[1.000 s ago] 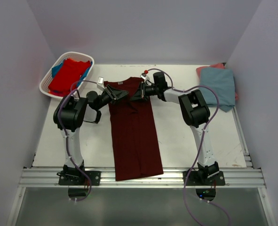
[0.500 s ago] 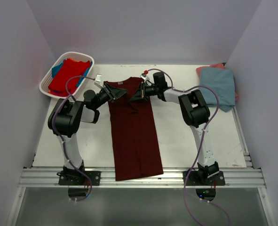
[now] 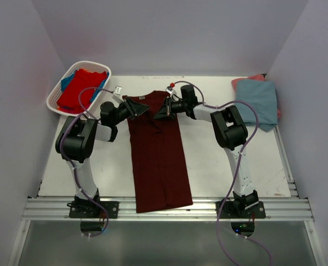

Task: Fold and stack the t-shirts
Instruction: Rotate the tshirt 90 degrees

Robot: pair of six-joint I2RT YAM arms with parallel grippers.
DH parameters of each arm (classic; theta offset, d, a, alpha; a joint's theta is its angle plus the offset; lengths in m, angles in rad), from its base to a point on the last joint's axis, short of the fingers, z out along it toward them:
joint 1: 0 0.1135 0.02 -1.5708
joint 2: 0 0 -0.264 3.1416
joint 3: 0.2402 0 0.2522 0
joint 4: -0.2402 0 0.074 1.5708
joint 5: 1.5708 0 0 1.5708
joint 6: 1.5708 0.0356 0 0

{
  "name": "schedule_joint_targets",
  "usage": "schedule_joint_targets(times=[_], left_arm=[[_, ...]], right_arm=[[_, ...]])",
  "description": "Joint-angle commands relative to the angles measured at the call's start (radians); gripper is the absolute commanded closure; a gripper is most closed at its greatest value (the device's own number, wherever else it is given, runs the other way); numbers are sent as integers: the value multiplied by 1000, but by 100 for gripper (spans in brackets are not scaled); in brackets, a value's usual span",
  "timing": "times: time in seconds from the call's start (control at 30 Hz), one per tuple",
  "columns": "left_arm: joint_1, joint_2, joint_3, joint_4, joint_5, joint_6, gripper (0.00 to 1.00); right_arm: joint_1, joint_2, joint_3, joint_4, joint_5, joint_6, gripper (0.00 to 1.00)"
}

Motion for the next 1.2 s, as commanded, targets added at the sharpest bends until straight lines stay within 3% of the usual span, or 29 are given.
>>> schedule_joint_targets(times=[0.0, 0.5, 1.17], left_arm=[[-4, 13, 46, -48, -18, 62, 65], [-18, 37, 79, -211, -52, 121, 66], [-33, 62, 99, -156, 10, 61, 64]], right_arm=[[4, -3, 21, -5, -9, -8, 96], [2, -3, 18, -4, -9, -7, 96], [2, 7, 31, -5, -9, -4, 96]])
